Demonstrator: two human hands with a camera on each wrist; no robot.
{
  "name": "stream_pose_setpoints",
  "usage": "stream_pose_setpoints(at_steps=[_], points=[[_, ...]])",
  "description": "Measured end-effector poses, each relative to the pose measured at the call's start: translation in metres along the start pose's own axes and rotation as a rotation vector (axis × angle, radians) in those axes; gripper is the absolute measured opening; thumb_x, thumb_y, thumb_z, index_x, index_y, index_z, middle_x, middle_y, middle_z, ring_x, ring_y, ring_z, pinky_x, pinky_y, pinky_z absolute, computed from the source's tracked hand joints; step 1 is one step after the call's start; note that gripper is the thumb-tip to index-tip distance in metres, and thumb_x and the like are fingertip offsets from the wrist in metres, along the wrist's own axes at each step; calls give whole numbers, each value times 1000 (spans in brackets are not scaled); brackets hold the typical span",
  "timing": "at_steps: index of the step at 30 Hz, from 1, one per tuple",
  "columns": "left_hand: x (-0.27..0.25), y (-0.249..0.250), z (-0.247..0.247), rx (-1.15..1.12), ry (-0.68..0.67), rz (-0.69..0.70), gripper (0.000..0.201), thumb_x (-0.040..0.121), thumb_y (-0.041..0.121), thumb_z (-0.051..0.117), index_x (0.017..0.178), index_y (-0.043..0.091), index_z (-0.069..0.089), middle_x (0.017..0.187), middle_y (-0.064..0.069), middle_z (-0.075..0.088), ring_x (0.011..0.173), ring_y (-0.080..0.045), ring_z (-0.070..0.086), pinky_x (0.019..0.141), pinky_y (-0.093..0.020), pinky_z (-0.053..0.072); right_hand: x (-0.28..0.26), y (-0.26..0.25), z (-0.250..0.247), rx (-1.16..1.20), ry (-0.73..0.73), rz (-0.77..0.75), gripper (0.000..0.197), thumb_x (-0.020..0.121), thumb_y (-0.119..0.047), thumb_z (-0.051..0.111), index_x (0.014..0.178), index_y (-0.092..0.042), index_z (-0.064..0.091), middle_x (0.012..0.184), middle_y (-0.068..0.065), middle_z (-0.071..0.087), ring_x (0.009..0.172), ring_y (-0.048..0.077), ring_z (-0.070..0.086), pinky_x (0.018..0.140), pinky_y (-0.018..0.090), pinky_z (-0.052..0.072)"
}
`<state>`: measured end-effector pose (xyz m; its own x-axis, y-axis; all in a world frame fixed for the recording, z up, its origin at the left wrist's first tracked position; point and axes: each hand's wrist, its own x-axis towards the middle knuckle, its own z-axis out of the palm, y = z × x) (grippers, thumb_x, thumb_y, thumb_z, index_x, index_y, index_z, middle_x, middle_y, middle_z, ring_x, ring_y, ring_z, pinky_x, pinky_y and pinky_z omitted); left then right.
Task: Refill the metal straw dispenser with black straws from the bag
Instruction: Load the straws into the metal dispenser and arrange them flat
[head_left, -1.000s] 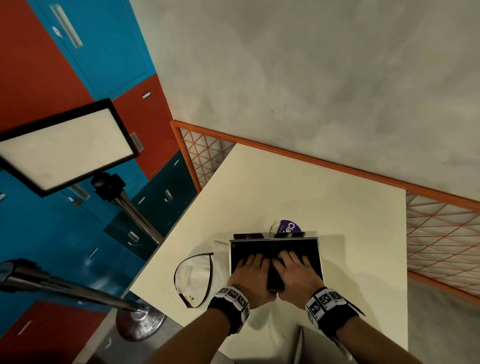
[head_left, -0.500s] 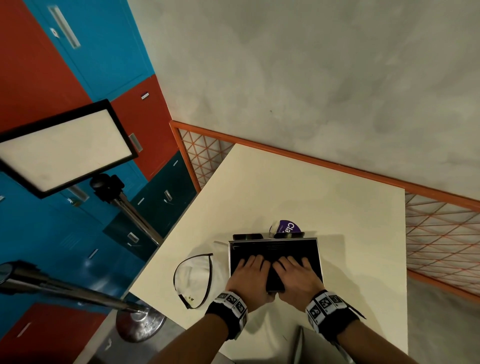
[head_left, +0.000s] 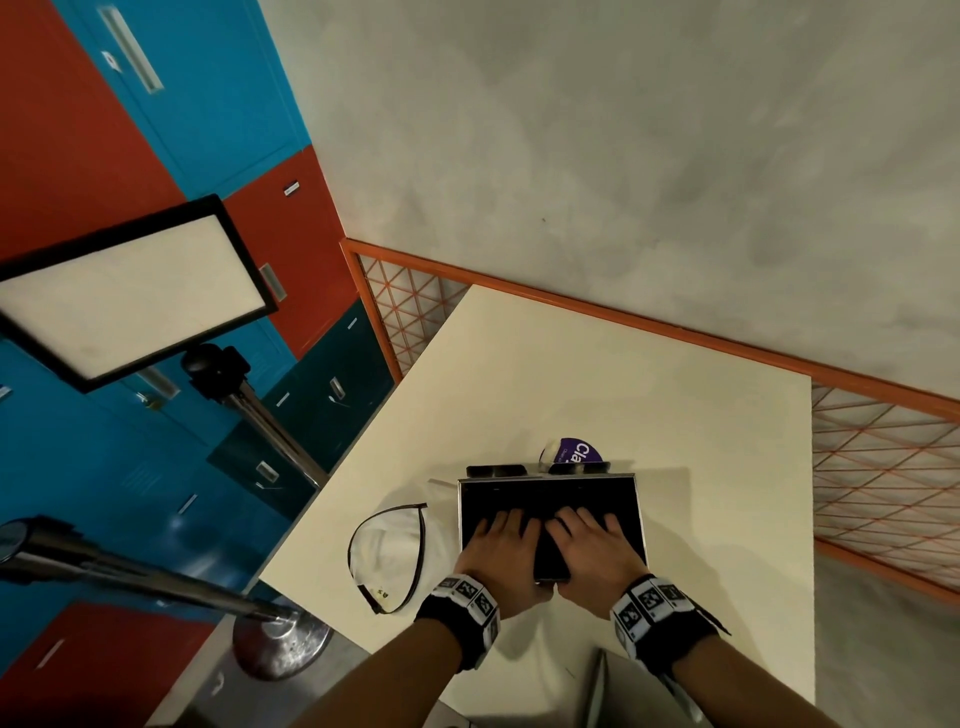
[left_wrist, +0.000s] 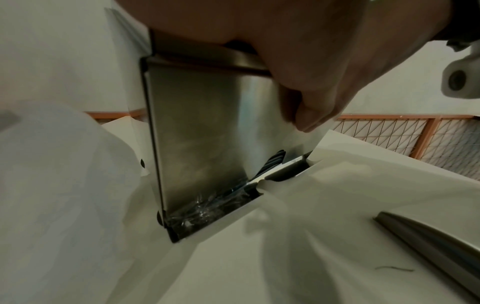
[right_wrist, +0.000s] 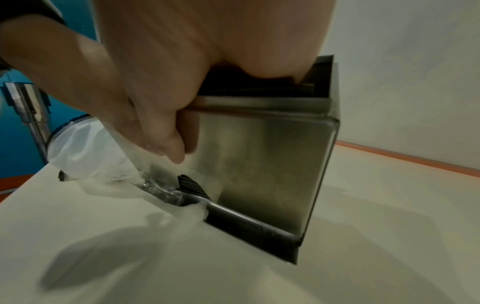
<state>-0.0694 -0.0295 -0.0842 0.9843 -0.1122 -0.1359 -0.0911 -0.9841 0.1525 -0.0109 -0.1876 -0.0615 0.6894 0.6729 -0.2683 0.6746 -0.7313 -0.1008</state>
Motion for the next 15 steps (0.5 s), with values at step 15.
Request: stream_pose_setpoints(at_steps=[15], points=[[-2, 0, -1, 13, 3, 4, 68, 74, 60, 50, 128, 19, 49, 127, -6, 51, 116, -28, 50, 101, -44, 42, -1, 0, 2, -4, -6, 13, 60, 56, -40, 62, 114, -25, 58, 129, 0, 55, 113, 24, 54, 87, 47, 44]])
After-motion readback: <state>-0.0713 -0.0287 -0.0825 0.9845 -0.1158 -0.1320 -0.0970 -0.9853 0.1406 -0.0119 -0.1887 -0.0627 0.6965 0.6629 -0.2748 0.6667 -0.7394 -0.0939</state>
